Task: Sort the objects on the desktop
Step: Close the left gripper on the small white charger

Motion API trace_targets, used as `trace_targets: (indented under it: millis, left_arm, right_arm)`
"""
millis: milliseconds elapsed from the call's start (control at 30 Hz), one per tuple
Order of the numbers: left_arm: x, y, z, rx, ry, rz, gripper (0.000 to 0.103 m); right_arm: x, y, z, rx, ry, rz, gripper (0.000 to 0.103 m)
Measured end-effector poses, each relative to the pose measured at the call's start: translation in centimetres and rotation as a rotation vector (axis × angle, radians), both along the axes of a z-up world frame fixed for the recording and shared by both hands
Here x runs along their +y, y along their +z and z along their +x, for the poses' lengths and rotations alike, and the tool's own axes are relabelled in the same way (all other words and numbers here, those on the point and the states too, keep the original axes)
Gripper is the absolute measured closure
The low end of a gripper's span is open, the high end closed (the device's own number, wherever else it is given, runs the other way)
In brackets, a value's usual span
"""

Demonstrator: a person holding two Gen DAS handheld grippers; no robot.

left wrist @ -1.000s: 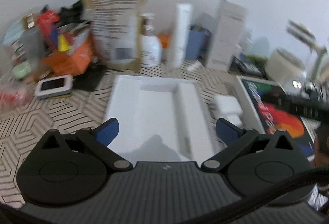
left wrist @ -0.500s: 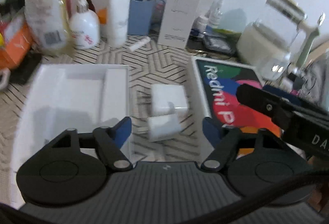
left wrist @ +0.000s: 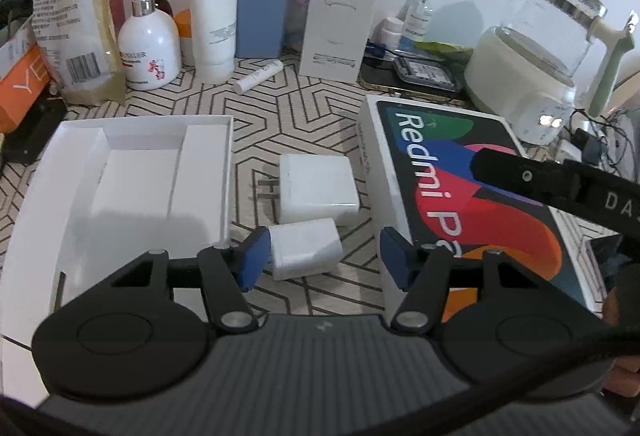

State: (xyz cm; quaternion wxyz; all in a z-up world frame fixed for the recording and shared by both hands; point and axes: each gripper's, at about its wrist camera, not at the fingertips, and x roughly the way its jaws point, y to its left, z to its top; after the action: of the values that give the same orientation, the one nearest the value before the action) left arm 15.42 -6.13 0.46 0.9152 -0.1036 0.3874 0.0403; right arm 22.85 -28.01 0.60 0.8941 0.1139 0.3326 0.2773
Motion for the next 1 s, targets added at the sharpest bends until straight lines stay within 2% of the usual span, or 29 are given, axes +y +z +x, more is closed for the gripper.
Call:
trace_targets:
  millis: [200, 367, 433, 700, 1000]
  left_arm:
    - [-0.2, -0.4, 0.7, 0.005, 0.008, 0.019, 0.043]
    - [-0.9, -0.8, 0.8, -0.003, 0.016, 0.087, 0.059]
    - [-0.9, -1.0, 1.0, 0.0, 0.019, 0.094, 0.062]
    - [-0.9, -1.2, 1.2, 0.002, 0.026, 0.086, 0.062]
    - [0.0, -1.2, 0.5, -0.009, -0.03, 0.05, 0.062]
  right_arm:
    - [-0.4, -0.4, 0.2, 0.006, -0.002, -0.001, 0.027]
    - [-0.5, -0.5, 0.4, 0.016, 0.004, 0.014, 0.027]
    - [-0.6, -0.5, 0.4, 0.021, 0.009, 0.022, 0.027]
    - [-0.5, -0.6, 0.5, 0.029, 0.01, 0.023, 0.027]
    - [-0.5, -0.5, -0.2, 0.031, -0.021, 0.023, 0.027]
